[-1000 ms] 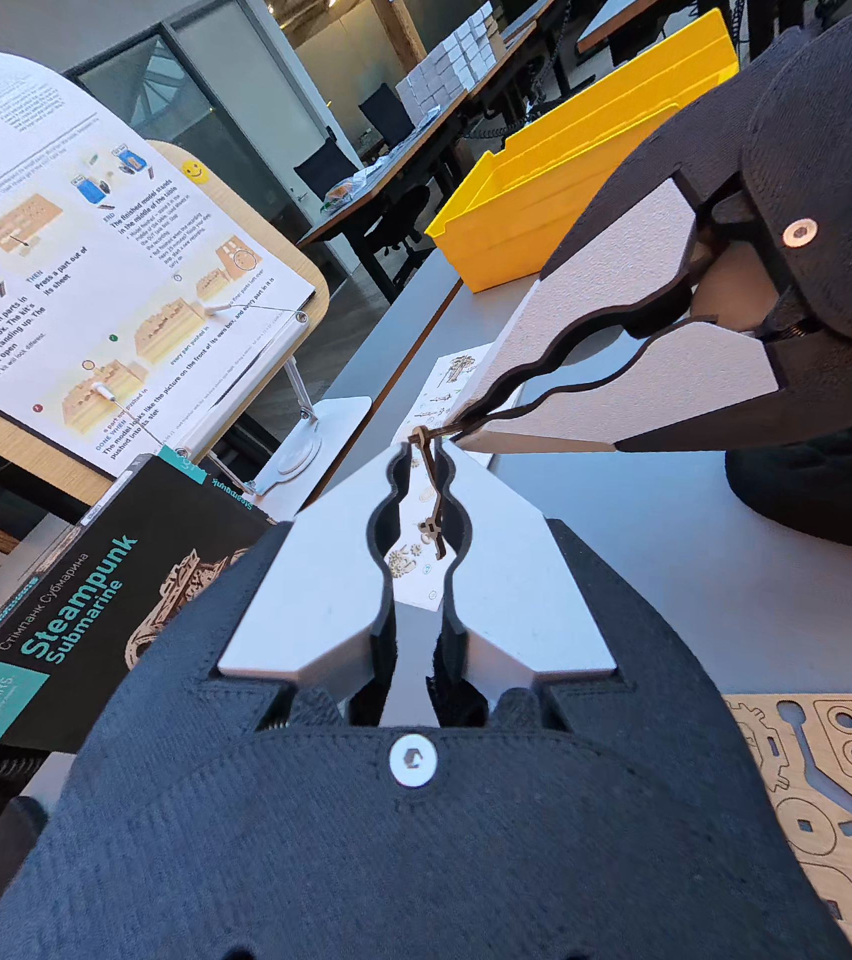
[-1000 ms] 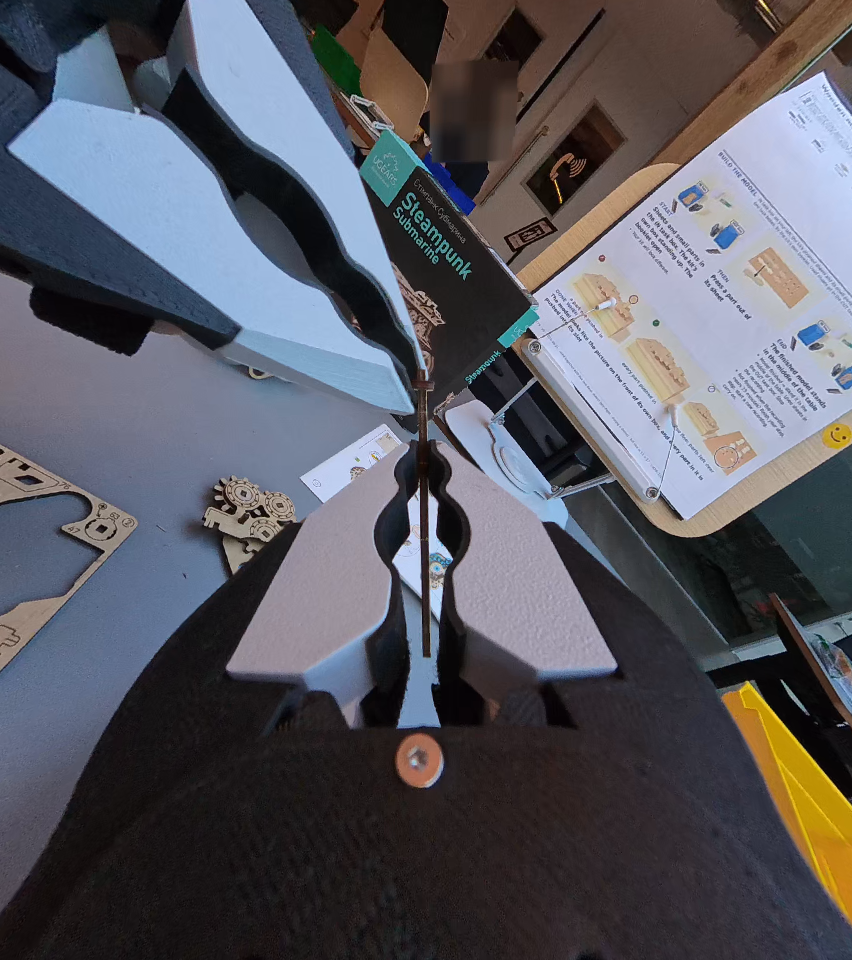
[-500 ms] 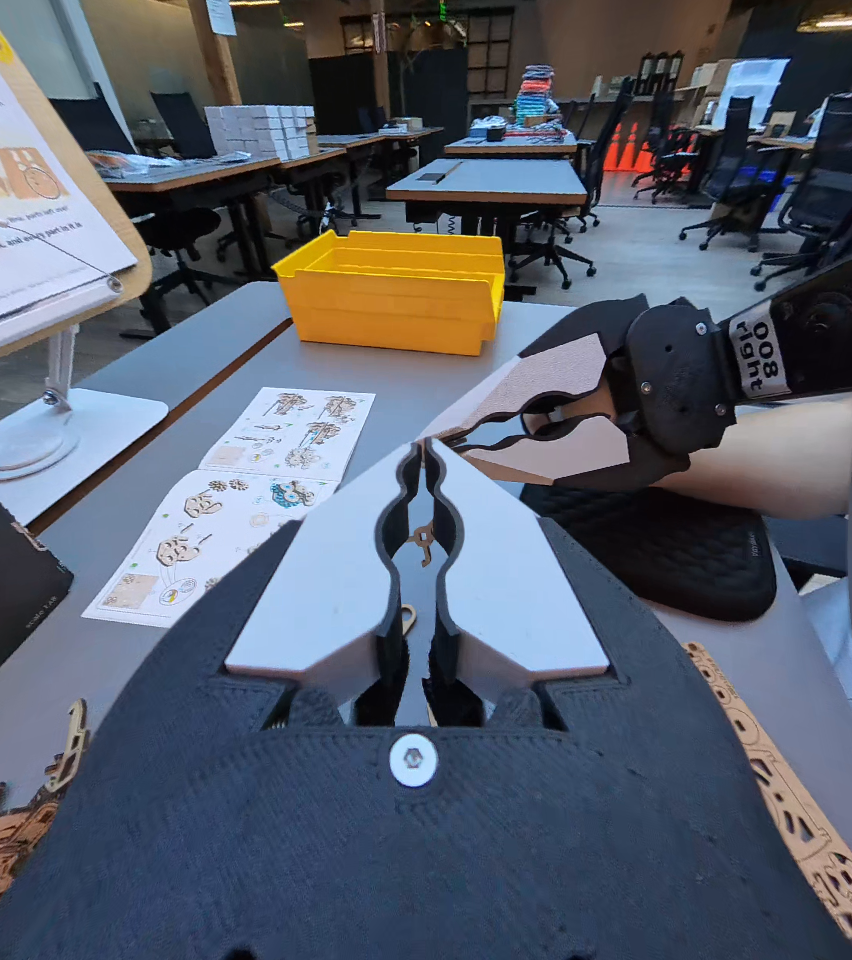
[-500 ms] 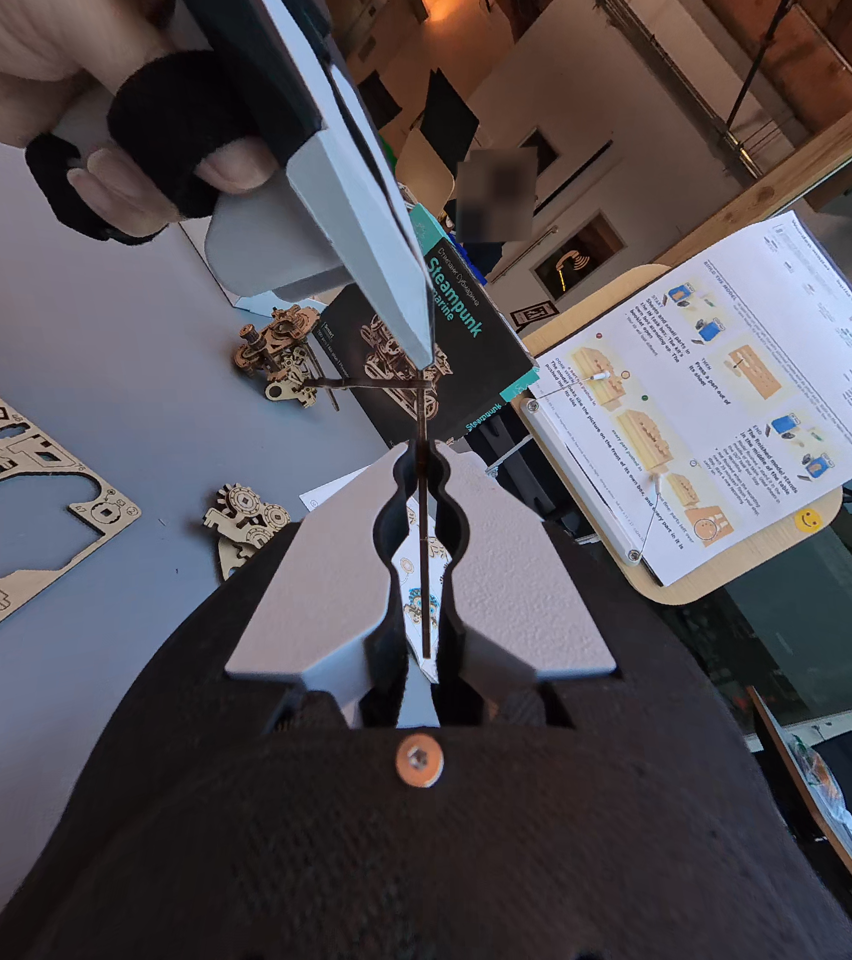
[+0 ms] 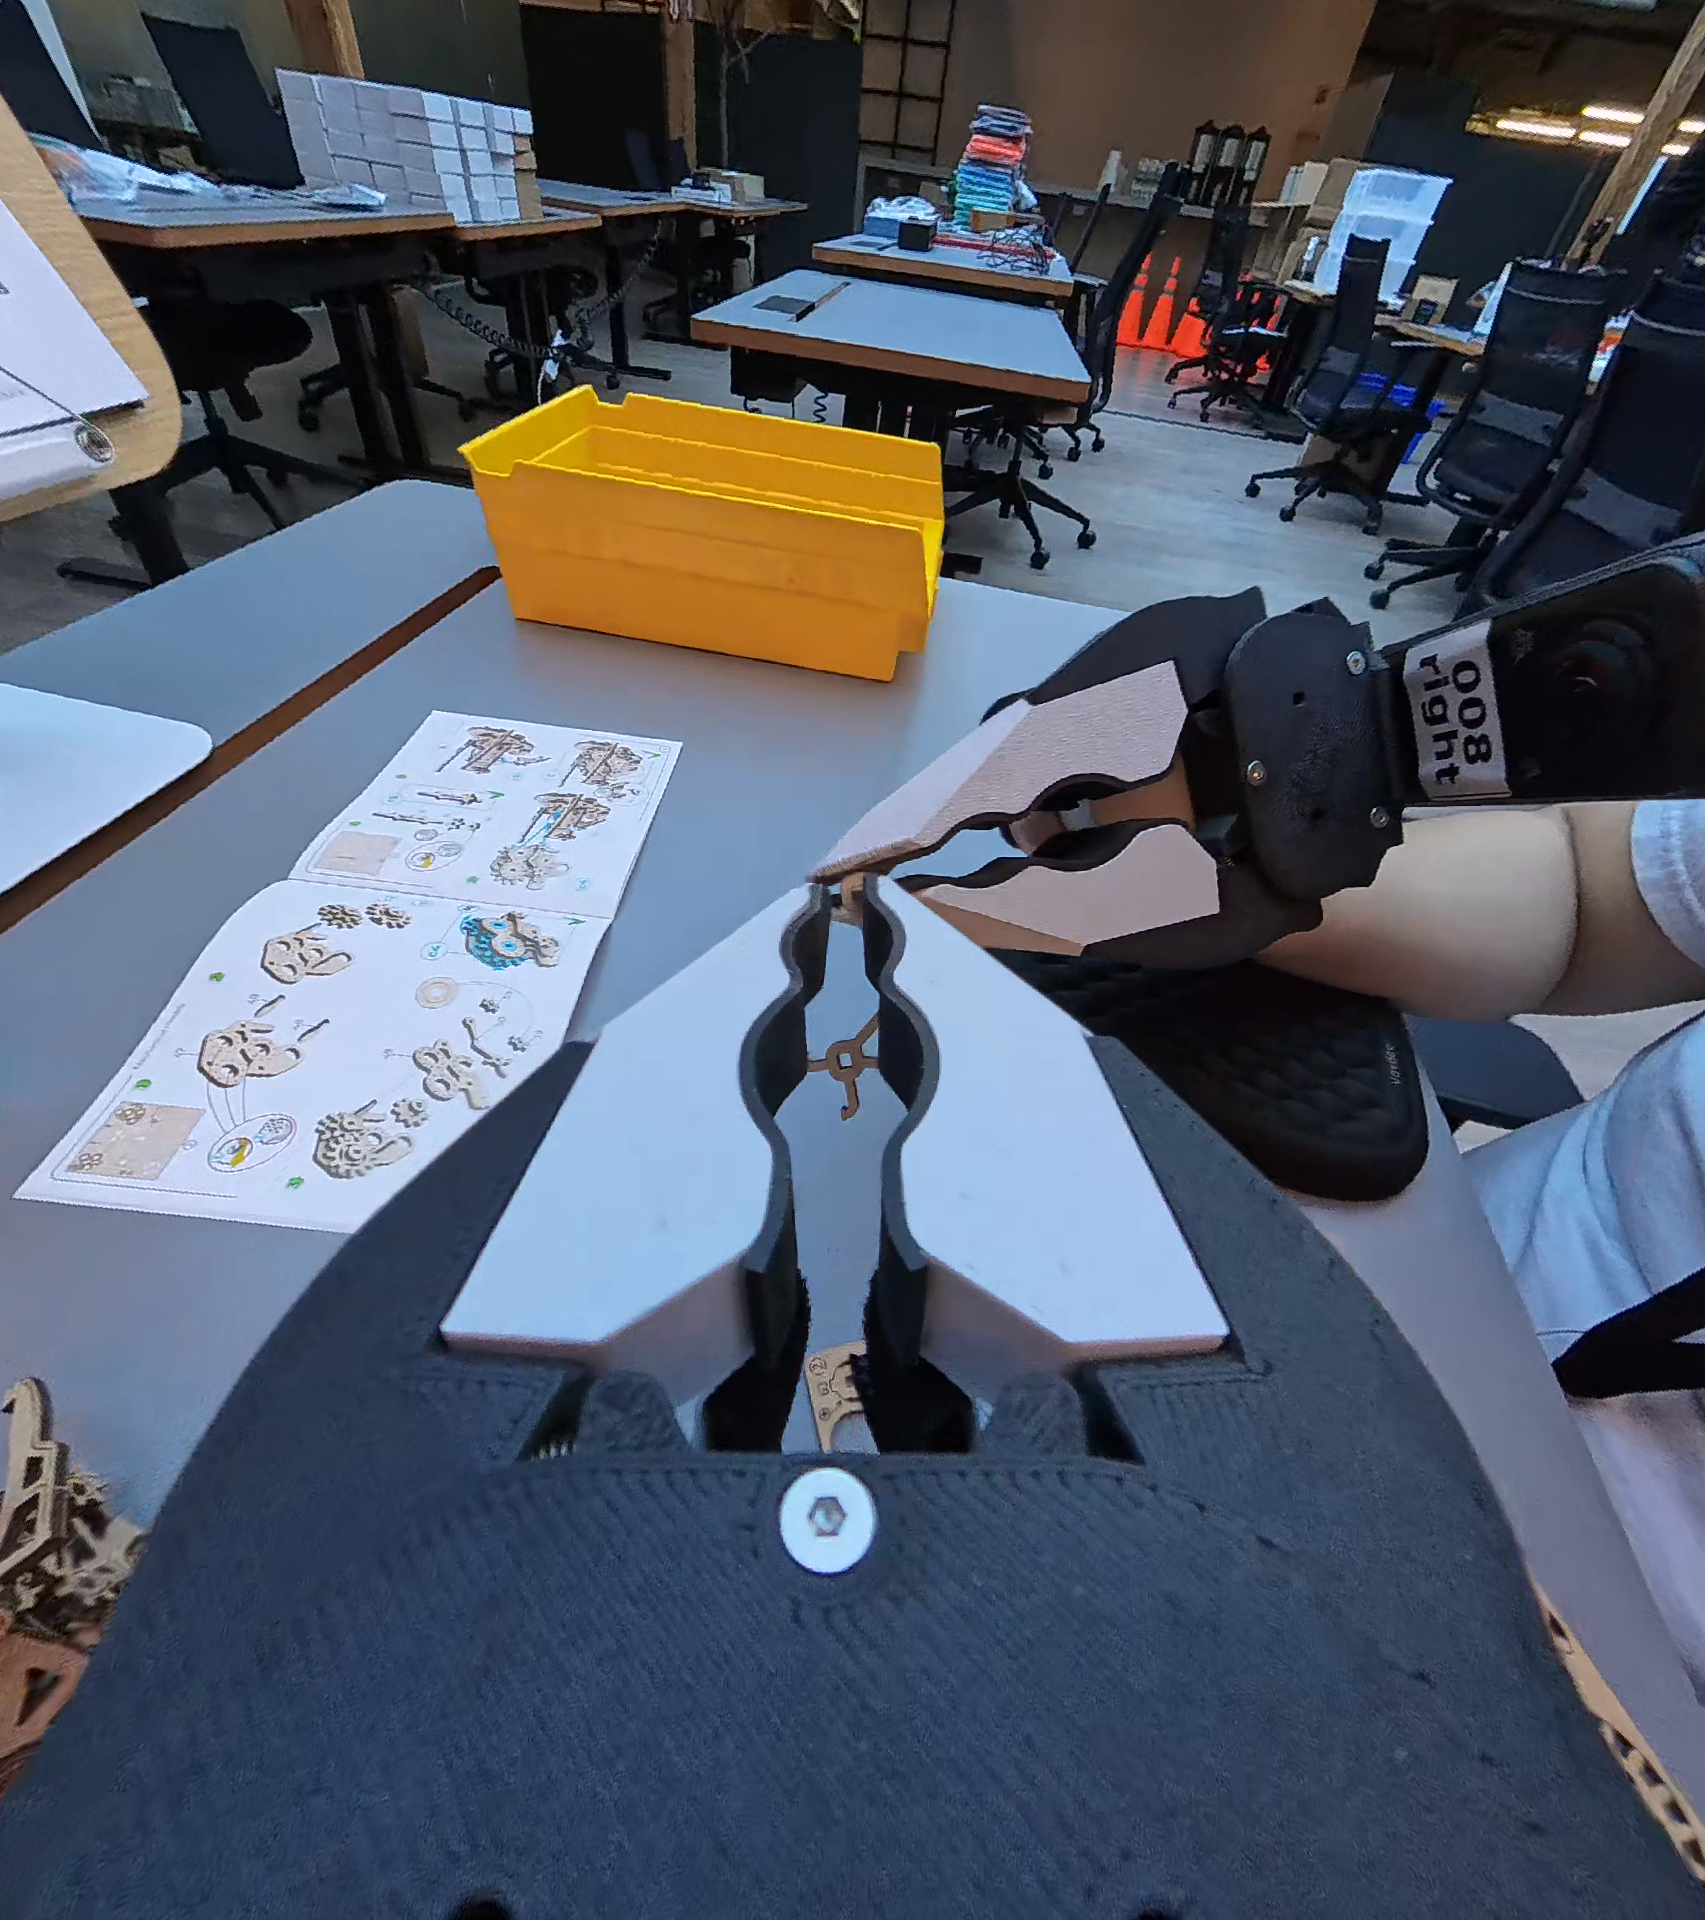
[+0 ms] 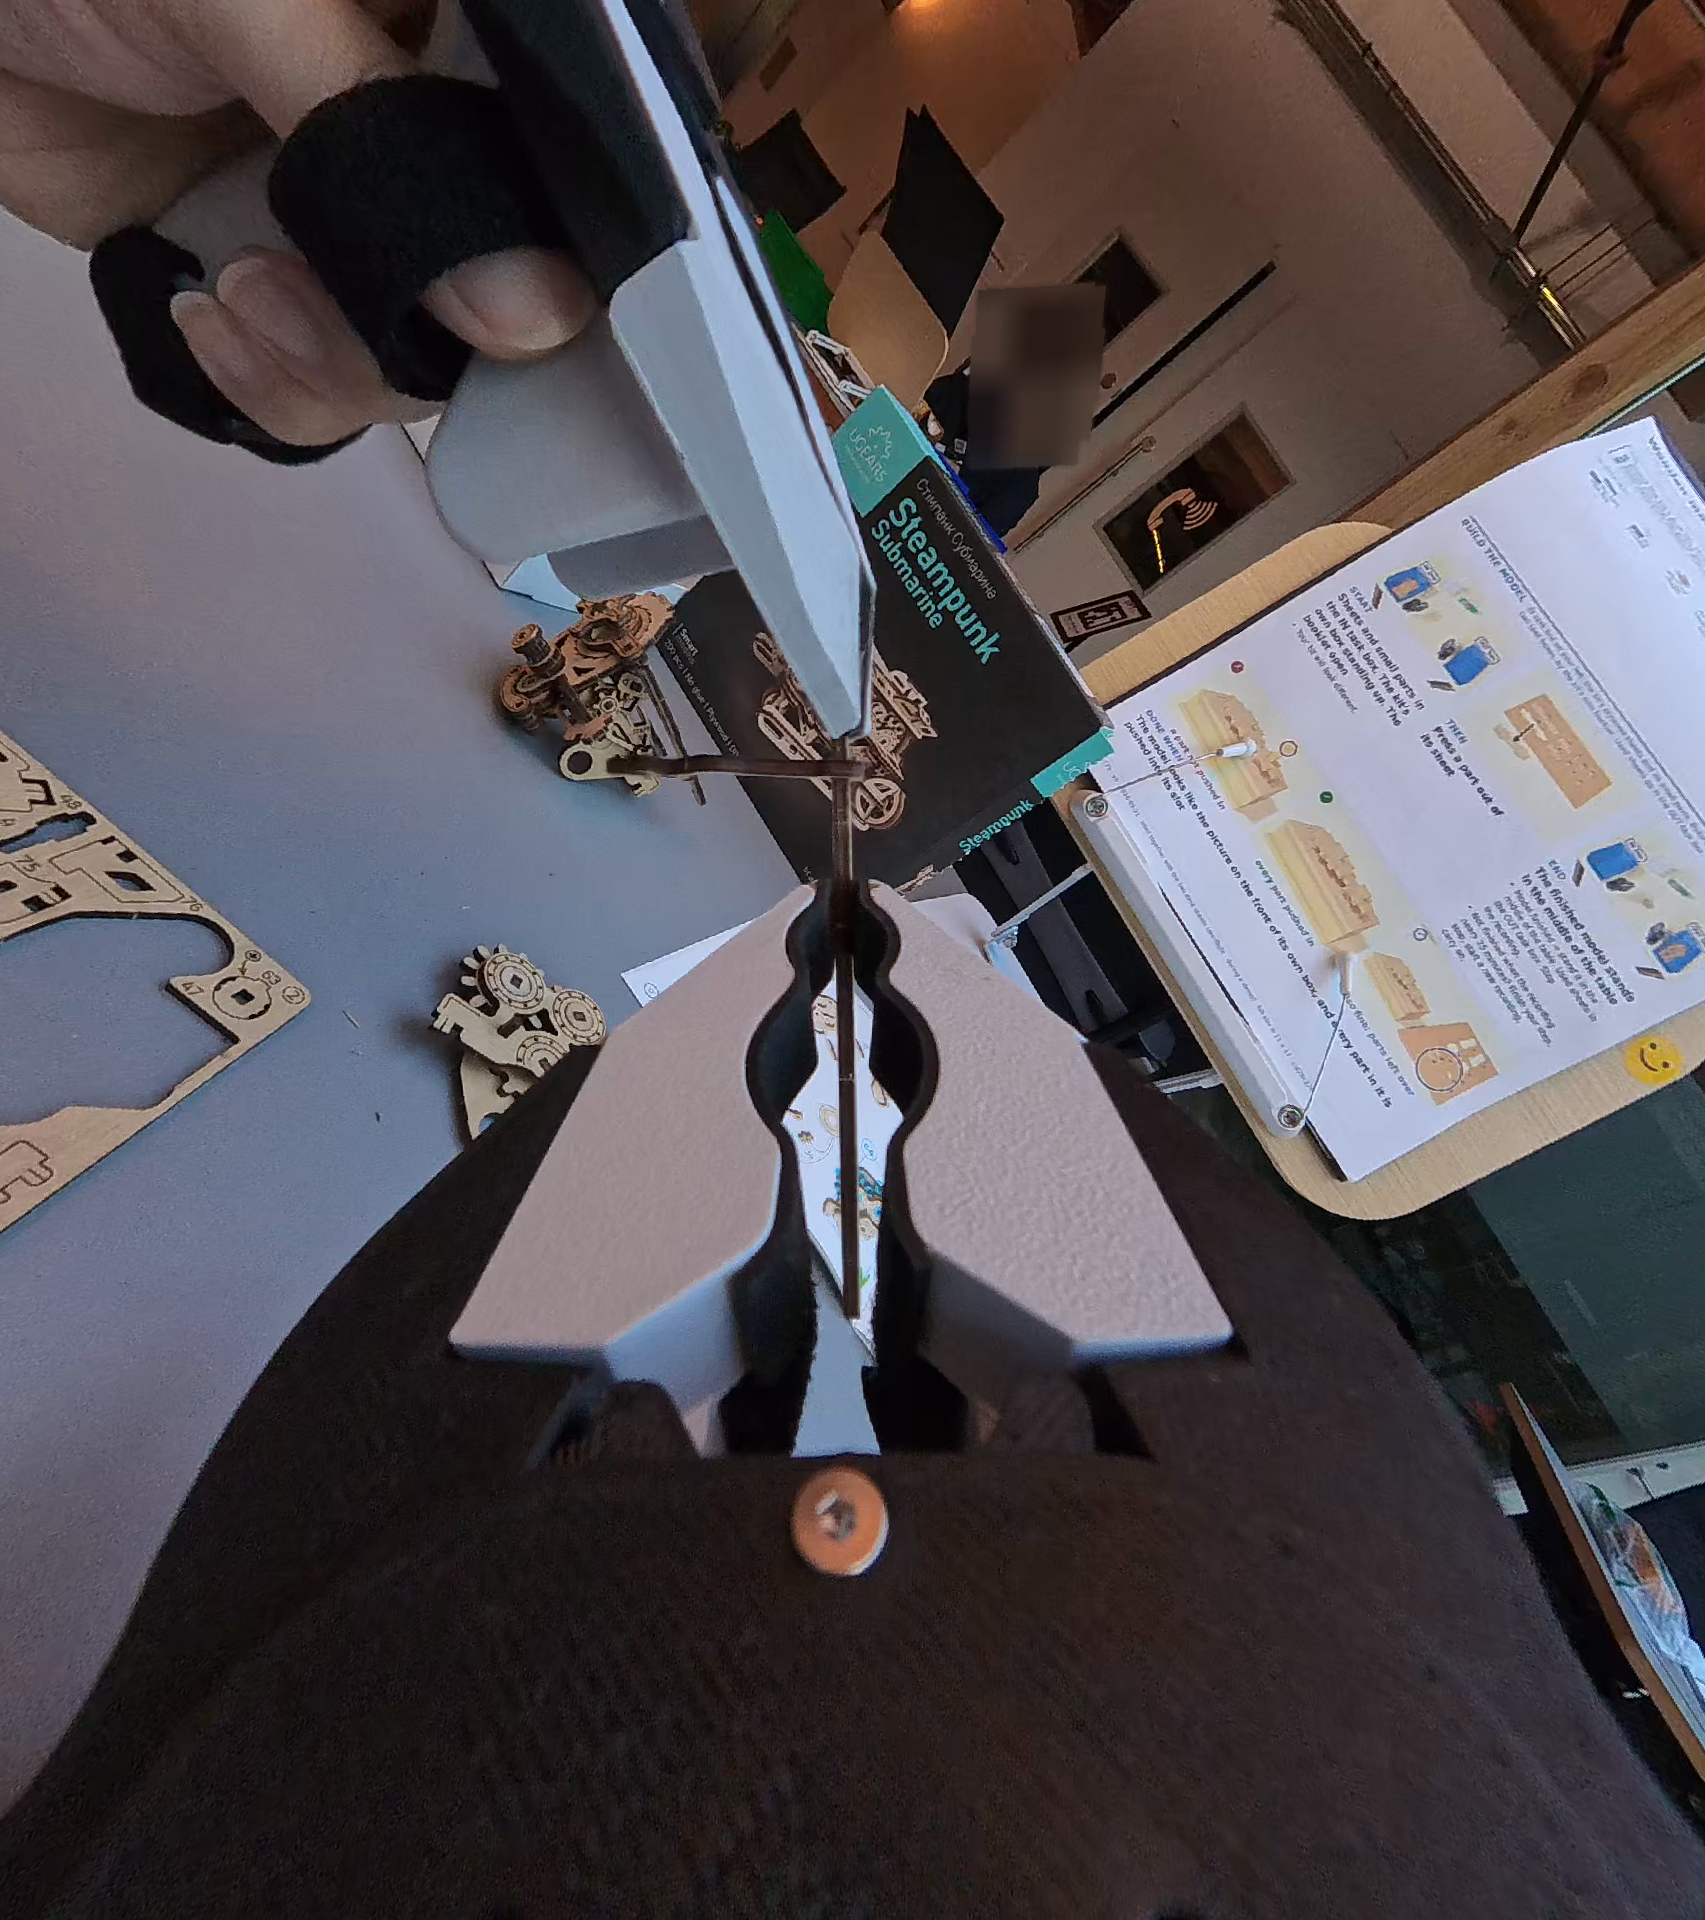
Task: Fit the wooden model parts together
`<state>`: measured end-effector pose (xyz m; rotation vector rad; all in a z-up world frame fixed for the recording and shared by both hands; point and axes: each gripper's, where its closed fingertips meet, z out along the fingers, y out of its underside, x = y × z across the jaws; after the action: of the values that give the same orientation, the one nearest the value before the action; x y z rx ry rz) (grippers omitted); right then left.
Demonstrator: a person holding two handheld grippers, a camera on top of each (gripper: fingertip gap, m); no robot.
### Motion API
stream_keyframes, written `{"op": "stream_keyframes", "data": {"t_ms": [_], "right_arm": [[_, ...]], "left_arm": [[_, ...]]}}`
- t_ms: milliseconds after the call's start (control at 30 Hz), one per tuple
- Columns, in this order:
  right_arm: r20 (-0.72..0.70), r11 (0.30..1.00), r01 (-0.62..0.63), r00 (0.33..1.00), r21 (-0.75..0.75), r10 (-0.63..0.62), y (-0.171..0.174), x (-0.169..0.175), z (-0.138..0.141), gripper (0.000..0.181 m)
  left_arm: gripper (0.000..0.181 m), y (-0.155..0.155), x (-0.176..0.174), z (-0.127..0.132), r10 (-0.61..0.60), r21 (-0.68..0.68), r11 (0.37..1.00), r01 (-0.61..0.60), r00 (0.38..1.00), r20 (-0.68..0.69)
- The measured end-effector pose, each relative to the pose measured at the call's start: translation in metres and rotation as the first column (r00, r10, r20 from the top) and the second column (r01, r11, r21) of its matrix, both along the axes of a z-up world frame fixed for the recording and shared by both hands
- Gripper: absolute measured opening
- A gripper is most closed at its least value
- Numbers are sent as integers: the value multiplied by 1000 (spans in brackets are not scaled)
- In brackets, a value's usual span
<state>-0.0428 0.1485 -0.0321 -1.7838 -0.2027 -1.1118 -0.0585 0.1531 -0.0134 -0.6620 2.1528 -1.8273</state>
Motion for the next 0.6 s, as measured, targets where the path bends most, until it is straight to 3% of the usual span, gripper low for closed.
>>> {"op": "stream_keyframes", "data": {"t_ms": [400, 533, 600], "right_arm": [[6, 1000, -5, 1000, -16, 5, 2, -2, -3, 2], [-17, 1000, 7, 1000, 12, -7, -1, 2, 0, 2], [-30, 1000, 0, 1000, 30, 1, -1, 2, 2, 2]], "left_arm": [[0, -2, -3, -6, -43, -7, 999, 43, 997, -57], [28, 4, 5, -4, 8, -2, 1000, -8, 1000, -30], [28, 4, 4, -5, -8, -19, 1000, 7, 998, -59]]}}
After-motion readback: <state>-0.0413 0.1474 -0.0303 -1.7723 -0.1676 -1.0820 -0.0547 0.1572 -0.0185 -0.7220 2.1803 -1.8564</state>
